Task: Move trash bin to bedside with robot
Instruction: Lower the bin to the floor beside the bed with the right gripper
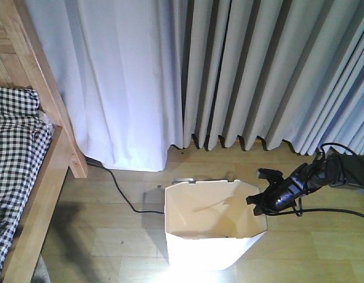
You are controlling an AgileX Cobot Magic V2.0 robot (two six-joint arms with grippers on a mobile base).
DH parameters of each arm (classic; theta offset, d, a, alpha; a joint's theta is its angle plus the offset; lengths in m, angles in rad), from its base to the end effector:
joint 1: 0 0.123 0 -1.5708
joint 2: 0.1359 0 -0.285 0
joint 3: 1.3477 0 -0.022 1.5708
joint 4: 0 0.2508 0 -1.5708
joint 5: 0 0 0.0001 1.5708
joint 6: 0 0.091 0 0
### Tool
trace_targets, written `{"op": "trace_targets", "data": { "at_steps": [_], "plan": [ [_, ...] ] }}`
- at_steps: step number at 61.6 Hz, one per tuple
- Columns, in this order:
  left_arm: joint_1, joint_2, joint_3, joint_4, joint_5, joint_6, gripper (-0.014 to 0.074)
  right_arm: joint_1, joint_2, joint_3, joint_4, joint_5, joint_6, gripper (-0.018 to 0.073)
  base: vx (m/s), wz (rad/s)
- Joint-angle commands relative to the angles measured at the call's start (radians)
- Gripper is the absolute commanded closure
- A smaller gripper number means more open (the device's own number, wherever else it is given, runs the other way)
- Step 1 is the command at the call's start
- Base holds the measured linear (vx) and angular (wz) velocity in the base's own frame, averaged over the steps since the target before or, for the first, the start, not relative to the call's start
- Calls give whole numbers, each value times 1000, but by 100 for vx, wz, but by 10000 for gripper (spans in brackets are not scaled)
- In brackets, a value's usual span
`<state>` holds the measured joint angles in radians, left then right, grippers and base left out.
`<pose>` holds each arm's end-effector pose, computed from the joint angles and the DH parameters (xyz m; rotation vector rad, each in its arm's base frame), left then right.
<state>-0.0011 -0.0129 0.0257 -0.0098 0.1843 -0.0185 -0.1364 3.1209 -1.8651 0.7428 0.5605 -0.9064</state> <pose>0.0561 -0.0002 0.1885 -0.0214 1.6806 -0.0235 0.3996 -0.0218 -0.2168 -0.1574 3.0459 0.5659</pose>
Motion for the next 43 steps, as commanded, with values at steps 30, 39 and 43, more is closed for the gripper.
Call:
{"op": "trace_targets", "data": {
  "at_steps": [30,39,43],
  "plan": [
    [-2,-14,19,-9,-78,-6,603,-1,-33,-92,58,142,3,496,0,0],
    [-2,-14,19,-9,-78,-6,603,-1,-33,-92,58,144,3,456,0,0],
    [-2,-14,19,-9,-78,-6,603,-1,-33,-92,58,143,3,435,0,0]
  ]
}}
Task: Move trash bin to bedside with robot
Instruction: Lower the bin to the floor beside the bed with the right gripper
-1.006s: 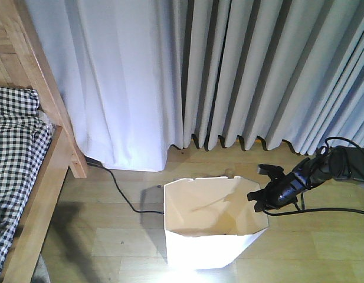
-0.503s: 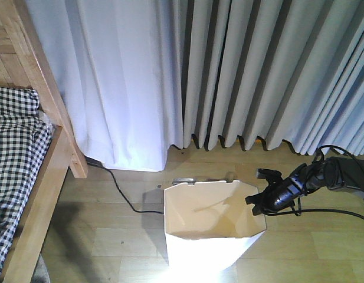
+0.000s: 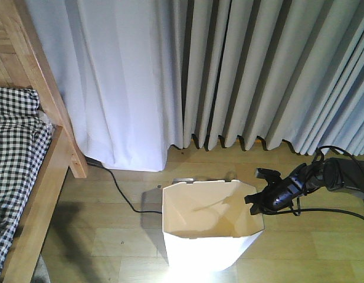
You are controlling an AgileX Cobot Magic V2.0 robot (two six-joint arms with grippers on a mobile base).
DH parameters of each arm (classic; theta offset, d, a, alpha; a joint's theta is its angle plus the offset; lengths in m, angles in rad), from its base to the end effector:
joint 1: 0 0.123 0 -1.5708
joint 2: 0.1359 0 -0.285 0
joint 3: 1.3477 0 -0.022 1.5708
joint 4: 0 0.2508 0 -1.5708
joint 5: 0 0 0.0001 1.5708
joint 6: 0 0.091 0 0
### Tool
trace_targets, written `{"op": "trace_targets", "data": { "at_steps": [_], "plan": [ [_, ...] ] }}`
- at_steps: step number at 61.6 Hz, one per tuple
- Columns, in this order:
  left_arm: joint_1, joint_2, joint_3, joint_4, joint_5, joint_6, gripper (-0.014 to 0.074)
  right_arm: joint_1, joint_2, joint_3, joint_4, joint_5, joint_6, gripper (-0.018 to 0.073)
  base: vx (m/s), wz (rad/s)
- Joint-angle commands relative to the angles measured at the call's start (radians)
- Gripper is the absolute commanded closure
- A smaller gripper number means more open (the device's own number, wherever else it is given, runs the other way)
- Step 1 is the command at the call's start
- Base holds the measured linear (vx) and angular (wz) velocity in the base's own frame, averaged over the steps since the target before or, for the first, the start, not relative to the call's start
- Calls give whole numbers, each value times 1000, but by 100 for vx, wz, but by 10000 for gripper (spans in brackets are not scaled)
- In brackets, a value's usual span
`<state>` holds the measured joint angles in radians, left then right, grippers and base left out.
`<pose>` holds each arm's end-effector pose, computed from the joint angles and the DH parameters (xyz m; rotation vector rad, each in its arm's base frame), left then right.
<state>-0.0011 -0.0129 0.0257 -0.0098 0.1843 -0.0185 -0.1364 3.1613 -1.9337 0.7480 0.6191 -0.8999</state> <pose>0.0561 -0.0002 0.1885 -0.0214 1.6806 -0.0235 0.4030 -0.0190 -0.2234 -0.1613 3.0439 0.6302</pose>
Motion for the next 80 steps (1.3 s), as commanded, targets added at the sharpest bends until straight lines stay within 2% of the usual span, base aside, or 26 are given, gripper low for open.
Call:
{"op": "trace_targets", "data": {
  "at_steps": [1,21,42,60,66,80],
  "plan": [
    [-2,-14,19,-9,-78,-6,603,-1,-73,-23,53,84,-3,432,0,0],
    [-2,-14,19,-9,-78,-6,603,-1,-73,-23,53,77,-3,337,0,0],
    [-2,-14,19,-9,-78,-6,603,-1,-73,-23,53,51,14,115,0,0],
    [-2,-14,19,-9,-78,-6,603,-1,-73,-23,60,32,-18,111,0,0],
    [-2,-14,19,-9,-78,-6,603,-1,-73,-23,72,60,21,111,0,0],
    [-2,-14,19,-9,-78,-6,603,-2,-111,-11,46,53,15,111,0,0]
  ]
}}
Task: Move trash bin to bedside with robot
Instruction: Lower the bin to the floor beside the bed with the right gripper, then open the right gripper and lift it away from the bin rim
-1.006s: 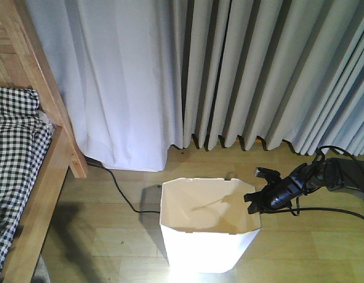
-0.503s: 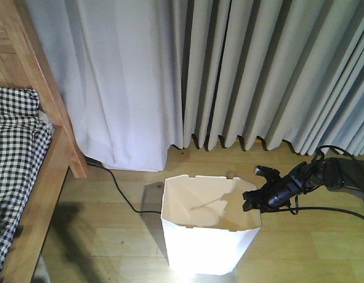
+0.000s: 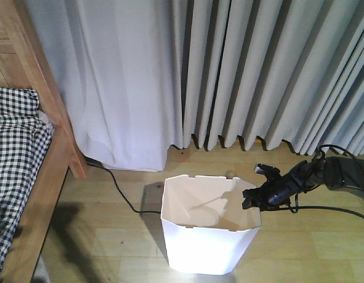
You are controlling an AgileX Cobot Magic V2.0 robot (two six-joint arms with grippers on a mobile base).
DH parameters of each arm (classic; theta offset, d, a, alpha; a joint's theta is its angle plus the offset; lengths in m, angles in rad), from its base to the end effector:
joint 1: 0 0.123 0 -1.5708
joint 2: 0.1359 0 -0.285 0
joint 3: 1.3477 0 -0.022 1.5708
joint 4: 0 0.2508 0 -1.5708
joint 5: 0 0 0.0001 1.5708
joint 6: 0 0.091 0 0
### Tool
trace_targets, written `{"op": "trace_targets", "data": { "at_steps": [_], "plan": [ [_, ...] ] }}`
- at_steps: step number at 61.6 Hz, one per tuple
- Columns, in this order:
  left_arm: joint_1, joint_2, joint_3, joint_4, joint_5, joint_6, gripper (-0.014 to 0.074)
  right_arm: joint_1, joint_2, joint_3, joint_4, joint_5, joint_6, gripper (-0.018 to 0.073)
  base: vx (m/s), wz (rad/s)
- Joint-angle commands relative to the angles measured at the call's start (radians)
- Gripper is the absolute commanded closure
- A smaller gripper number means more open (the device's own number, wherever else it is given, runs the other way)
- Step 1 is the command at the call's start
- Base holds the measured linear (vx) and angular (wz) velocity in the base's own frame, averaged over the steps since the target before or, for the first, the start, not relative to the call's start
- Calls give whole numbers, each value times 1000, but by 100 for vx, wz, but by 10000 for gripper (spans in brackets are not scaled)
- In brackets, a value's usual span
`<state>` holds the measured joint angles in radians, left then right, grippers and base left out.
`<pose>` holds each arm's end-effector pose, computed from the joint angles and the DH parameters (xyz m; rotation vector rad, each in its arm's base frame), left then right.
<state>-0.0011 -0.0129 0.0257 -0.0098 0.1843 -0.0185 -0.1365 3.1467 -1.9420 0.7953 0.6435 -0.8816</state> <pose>0.0561 -0.0002 0.1885 -0.0214 1.6806 -0.0235 0.4107 -0.0170 -0.2150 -0.0814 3.0214 0.6784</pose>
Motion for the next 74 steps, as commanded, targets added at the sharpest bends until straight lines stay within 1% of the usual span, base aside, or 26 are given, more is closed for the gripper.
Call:
{"op": "trace_targets", "data": {
  "at_steps": [1,6,11,17,21,28,33,44,50,55,74],
  "plan": [
    [-2,-14,19,-9,-78,-6,603,-2,-103,2,-1,24,-3,111,0,-1],
    [-2,-14,19,-9,-78,-6,603,-2,-148,57,-1,-18,-7,111,0,-1],
    [-2,-14,19,-9,-78,-6,603,-1,-207,143,4,-101,-13,111,0,0],
    [-2,-14,19,-9,-78,-6,603,-1,-286,267,36,-210,-53,111,0,0],
    [-2,-14,19,-9,-78,-6,603,-1,-342,348,66,-264,-98,111,0,0],
    [-2,-14,19,-9,-78,-6,603,-1,-446,478,112,-307,-222,111,0,0],
    [-2,-14,19,-9,-78,-6,603,-1,-544,570,145,-348,-267,111,0,0],
    [-2,-14,19,-9,-78,-6,603,0,-789,780,149,-481,-276,111,0,0],
    [-2,-14,19,-9,-78,-6,603,0,-932,885,149,-496,-295,111,0,0],
    [-2,-14,19,-9,-78,-6,603,0,-1072,959,151,-495,-291,111,0,0],
    [-2,-14,19,-9,-78,-6,603,-1,-1600,1196,156,-488,-291,111,0,0]
  ]
}}
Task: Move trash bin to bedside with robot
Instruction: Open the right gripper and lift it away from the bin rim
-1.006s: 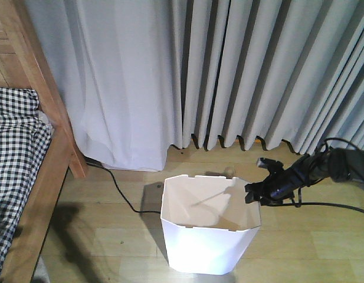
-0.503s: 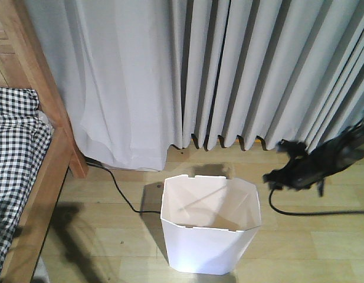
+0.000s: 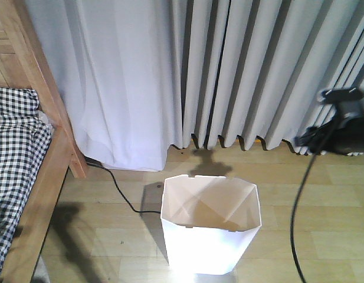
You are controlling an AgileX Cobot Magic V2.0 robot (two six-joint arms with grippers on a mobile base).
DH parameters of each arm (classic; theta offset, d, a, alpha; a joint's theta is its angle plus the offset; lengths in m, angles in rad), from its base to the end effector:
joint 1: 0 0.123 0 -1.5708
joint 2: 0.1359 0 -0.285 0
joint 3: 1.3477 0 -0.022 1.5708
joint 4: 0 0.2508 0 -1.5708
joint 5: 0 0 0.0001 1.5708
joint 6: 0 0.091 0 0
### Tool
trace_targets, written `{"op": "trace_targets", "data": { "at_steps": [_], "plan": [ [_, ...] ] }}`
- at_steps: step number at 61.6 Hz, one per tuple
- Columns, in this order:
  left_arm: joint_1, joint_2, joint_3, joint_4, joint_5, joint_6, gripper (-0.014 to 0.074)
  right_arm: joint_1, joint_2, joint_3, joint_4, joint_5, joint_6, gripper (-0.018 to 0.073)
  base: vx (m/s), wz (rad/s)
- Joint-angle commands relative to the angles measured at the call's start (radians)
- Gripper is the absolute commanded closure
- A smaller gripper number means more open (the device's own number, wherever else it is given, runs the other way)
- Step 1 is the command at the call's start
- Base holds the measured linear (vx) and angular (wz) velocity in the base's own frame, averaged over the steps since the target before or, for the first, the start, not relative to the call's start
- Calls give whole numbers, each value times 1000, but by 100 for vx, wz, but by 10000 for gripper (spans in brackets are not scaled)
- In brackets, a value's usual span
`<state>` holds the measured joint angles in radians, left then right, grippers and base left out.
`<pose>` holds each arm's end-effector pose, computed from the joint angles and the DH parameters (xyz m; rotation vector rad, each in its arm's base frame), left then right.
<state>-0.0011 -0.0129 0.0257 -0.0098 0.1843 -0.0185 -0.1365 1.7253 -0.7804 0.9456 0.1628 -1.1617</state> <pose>0.0561 -0.0002 0.1885 -0.0214 1.6806 -0.0235 0.3132 -0.0309 0.1472 -0.1607 2.5072 0.0202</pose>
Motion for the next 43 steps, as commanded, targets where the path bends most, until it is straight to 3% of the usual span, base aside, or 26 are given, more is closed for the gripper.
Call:
{"op": "trace_targets", "data": {
  "at_steps": [1,24,43],
  "plan": [
    [-2,-14,19,-9,-78,-6,603,-1,-202,48,5,-4,-11,111,0,0],
    [-2,-14,19,-9,-78,-6,603,-1,-881,280,27,114,20,111,0,0],
    [-2,-14,19,-9,-78,-6,603,-1,-1358,444,69,118,76,111,0,0]
  ]
}}
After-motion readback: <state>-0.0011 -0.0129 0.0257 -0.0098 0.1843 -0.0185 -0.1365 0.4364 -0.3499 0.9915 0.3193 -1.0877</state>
